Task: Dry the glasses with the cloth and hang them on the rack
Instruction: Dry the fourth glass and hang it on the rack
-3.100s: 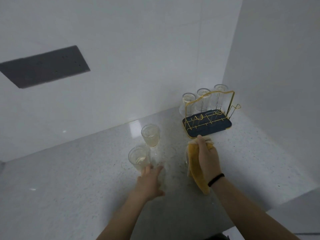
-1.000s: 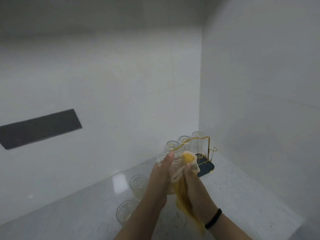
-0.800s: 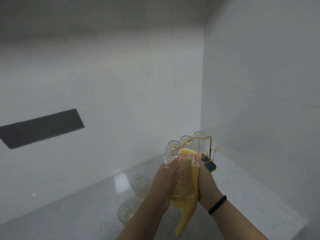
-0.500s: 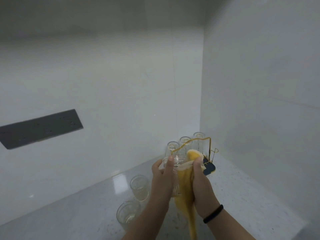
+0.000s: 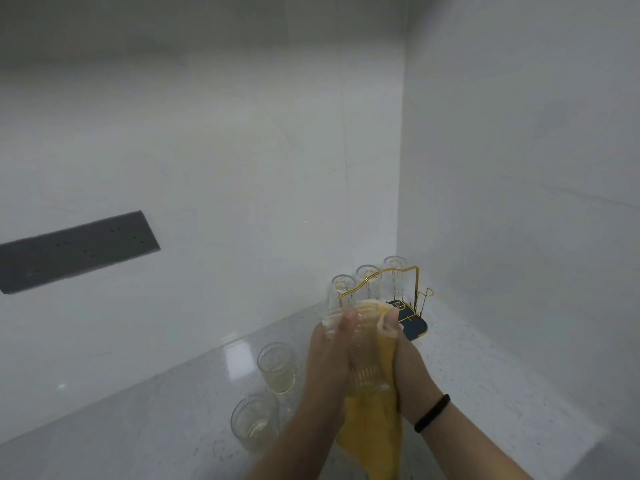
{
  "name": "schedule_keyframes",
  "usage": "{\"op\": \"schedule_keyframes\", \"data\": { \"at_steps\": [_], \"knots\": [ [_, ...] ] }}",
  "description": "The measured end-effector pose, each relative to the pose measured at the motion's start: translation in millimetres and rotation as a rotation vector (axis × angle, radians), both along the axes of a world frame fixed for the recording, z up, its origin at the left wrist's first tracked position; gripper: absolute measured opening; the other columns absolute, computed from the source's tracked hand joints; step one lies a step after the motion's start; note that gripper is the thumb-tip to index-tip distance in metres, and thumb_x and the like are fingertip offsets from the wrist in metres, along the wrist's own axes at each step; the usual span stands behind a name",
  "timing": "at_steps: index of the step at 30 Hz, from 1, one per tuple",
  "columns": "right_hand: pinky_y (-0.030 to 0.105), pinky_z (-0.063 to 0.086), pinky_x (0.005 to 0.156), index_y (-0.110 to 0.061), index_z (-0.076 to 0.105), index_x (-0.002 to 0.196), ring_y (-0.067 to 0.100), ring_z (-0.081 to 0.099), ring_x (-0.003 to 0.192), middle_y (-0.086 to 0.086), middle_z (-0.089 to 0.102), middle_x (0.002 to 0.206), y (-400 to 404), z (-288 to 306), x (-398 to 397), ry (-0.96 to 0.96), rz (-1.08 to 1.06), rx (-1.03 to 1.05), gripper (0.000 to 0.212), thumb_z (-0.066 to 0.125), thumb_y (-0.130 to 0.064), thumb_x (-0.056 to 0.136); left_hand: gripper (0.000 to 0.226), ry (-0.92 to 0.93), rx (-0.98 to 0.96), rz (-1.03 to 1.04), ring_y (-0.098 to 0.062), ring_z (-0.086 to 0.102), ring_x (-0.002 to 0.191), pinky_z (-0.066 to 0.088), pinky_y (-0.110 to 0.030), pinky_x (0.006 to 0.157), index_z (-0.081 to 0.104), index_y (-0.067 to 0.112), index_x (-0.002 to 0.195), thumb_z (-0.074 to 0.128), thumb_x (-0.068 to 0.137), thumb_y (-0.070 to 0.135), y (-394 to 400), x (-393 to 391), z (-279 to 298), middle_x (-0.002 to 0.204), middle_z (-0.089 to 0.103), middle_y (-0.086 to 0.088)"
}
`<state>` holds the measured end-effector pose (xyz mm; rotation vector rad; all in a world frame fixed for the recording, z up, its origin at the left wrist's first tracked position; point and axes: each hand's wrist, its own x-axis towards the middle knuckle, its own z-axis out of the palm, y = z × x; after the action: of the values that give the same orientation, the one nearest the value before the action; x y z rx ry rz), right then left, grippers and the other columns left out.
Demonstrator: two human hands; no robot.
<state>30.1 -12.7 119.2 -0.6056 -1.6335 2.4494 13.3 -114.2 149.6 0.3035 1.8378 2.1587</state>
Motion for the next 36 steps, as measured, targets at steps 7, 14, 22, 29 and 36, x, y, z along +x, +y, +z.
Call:
{"op": "schedule_keyframes", "data": {
  "at_steps": [7, 14, 22, 29, 36],
  "knots": [
    [0.031, 0.055, 0.053, -0.013, 0.068, 0.086, 0.023, 0.07, 0.067, 0.01, 0.072, 0.074, 0, 22, -3, 0.126, 0.072, -0.084, 0.064, 0.025, -0.061, 0.089, 0.045, 0.058, 0.062, -0.02, -0.024, 0.074, 0.087, 0.061, -0.037, 0.07, 0.074, 0.022, 0.097, 0.056, 0.077, 0.059, -1, 1, 6, 0.094, 0.076, -0.008],
    [0.026, 0.055, 0.071, -0.017, 0.06, 0.099, 0.013, 0.066, 0.073, -0.005, 0.067, 0.077, -26, 10, 12, 0.078, 0.041, 0.252, 0.068, 0.03, -0.07, 0.069, 0.048, 0.036, 0.024, 0.029, -0.028, 0.072, 0.091, 0.059, -0.045, 0.082, 0.076, 0.023, 0.093, 0.051, 0.085, 0.063, -9, -15, 6, 0.095, 0.076, -0.009],
    [0.036, 0.056, 0.062, -0.014, 0.063, 0.105, 0.027, 0.069, 0.084, 0.011, 0.072, 0.092, 0, 20, 4, 0.03, 0.008, -0.171, 0.062, 0.025, -0.059, 0.089, 0.038, -0.008, -0.018, -0.018, -0.017, 0.074, 0.081, 0.059, -0.039, 0.07, 0.075, 0.042, 0.08, 0.051, 0.073, 0.071, 2, -15, -9, 0.085, 0.077, 0.003],
    [0.017, 0.049, 0.042, -0.022, 0.06, 0.08, 0.006, 0.067, 0.056, -0.005, 0.07, 0.058, -14, 12, 5, 0.032, -0.154, 0.004, 0.049, 0.028, -0.059, 0.089, 0.045, 0.088, -0.264, 0.059, 0.0, 0.059, 0.082, 0.042, -0.017, 0.06, 0.049, 0.034, 0.098, 0.035, 0.079, 0.072, 0, -8, -9, 0.093, 0.06, 0.013],
    [0.038, 0.052, 0.068, -0.013, 0.063, 0.092, 0.026, 0.064, 0.081, 0.01, 0.068, 0.084, 3, 27, 3, 0.046, -0.065, -0.128, 0.058, 0.027, -0.058, 0.091, 0.044, 0.107, -0.052, -0.017, -0.016, 0.073, 0.082, 0.062, -0.041, 0.073, 0.072, 0.036, 0.087, 0.056, 0.069, 0.073, 1, -2, -7, 0.088, 0.076, 0.003]
  ]
}}
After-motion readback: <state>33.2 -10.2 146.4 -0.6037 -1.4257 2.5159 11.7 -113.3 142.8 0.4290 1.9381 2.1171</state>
